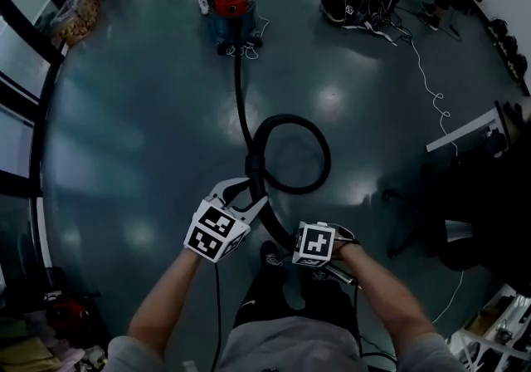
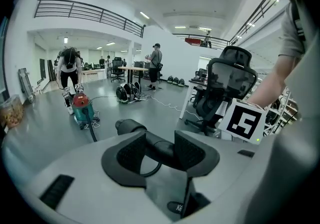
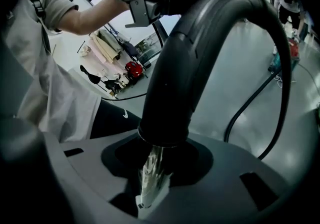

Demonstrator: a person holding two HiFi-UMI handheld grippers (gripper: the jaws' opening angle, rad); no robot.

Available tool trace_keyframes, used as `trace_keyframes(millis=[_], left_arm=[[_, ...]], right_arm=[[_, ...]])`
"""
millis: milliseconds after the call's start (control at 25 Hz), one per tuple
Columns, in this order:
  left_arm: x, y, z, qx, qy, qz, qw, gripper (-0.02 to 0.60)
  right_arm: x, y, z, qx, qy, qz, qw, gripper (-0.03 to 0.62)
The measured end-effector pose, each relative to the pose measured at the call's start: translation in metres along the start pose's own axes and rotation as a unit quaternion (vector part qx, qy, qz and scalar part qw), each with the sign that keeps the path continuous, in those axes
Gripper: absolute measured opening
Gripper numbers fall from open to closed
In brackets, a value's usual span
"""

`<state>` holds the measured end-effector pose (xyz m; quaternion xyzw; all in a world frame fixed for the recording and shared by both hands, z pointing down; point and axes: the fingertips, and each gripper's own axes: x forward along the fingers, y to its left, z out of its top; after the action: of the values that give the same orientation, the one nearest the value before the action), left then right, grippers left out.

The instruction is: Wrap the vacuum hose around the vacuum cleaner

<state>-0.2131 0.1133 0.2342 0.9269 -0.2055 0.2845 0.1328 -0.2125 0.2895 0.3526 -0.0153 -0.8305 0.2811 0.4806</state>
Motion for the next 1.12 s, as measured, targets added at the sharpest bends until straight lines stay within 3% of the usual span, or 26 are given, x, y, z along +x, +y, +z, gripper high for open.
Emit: trace_keyframes(millis=[160, 400, 560, 720, 800, 880, 1000, 1120], left_arm=[[-0.002, 0.020, 0.009, -0.008, 0.000, -0.008, 0.9999, 0.178], [-0.007, 0.046, 0.014, 0.008, 0.026, 0.008, 0.9996, 0.178], [-0.014, 0.056, 0.012, 0.069, 0.073, 0.011, 0.9949, 0.178], [-0.015, 0.050, 0.028, 0.122, 0.099, -0.030, 0.9871, 0.178], [-0.006, 0.039, 0.035, 0.160, 0.121, -0.060, 0.9779, 0.178], [0.008, 0.026, 0.037, 0.199, 0.154, -0.094, 0.9634, 0.179], [0.026, 0.008, 0.033, 0.224, 0.217, -0.156, 0.9372, 0.200], [0.034, -0.003, 0.022, 0.231, 0.287, -0.212, 0.9052, 0.234]], right_arm=[[-0.002, -0.003, 0.021, 0.007, -0.003, 0.029, 1.000, 0.140], [-0.007, -0.021, 0.047, 0.004, -0.032, 0.037, 0.999, 0.140], [-0.009, -0.032, 0.063, 0.001, -0.067, 0.047, 0.997, 0.140], [-0.016, -0.048, 0.065, 0.019, -0.106, 0.055, 0.993, 0.137], [-0.023, -0.056, 0.065, 0.028, -0.131, 0.058, 0.989, 0.135], [-0.028, -0.063, 0.067, 0.030, -0.152, 0.059, 0.986, 0.135], [-0.035, -0.071, 0.064, 0.028, -0.169, 0.061, 0.983, 0.135], [-0.041, -0.080, 0.057, 0.022, -0.175, 0.066, 0.982, 0.135]])
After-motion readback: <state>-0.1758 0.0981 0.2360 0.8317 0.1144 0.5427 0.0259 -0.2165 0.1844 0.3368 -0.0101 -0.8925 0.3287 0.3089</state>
